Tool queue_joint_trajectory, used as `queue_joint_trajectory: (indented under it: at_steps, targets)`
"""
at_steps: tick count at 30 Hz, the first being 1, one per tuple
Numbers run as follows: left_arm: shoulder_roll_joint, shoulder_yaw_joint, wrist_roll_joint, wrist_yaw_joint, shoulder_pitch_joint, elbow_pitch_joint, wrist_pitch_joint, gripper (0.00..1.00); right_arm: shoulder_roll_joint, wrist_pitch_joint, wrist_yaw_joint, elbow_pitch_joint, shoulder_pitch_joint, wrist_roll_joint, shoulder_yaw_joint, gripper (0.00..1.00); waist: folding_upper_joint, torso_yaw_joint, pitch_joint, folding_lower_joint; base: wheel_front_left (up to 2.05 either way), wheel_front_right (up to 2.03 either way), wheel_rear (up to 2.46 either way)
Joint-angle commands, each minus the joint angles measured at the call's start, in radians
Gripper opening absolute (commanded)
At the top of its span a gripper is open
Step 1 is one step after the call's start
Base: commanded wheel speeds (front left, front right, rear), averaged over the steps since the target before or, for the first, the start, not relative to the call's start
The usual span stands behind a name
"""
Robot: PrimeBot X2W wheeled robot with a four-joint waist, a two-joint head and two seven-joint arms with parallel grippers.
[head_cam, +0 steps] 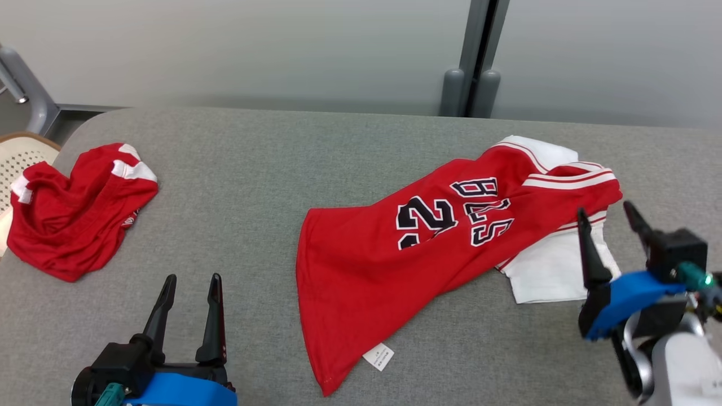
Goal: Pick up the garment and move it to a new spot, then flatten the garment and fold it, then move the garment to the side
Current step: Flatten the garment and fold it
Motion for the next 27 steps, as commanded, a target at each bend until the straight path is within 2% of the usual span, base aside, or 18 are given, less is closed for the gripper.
queue_joint_trajectory:
  at_steps: [1, 13, 20, 27]
  targets:
    - [0.001, 0.001, -0.003, 0.004, 0.010, -0.002, -0.005, 1.00, 0.008, -0.010, 0.000, -0.022, 0.040, 0.016, 0.011, 1.00, -0.0001, -0.009, -0.006, 0.0000, 0.00, 0.00, 0.00]
    - [0.000, -0.014, -0.016, -0.001, 0.021, 0.033, 0.013, 1.00, 0.018, -0.046, 0.000, -0.119, 0.232, 0.171, 0.071, 1.00, -0.0001, -0.041, -0.027, 0.0000, 0.00, 0.00, 0.00]
    - [-0.001, -0.052, -0.016, -0.026, -0.062, 0.105, 0.068, 1.00, 0.019, -0.040, 0.000, -0.142, 0.223, 0.186, 0.094, 1.00, -0.0001, -0.065, -0.003, 0.0000, 0.00, 0.00, 0.00]
    - [-0.018, -0.096, -0.035, -0.055, -0.214, 0.273, 0.155, 1.00, 0.018, -0.060, 0.000, -0.159, 0.195, 0.179, 0.130, 1.00, -0.0001, -0.114, 0.048, 0.0000, 0.00, 0.00, 0.00]
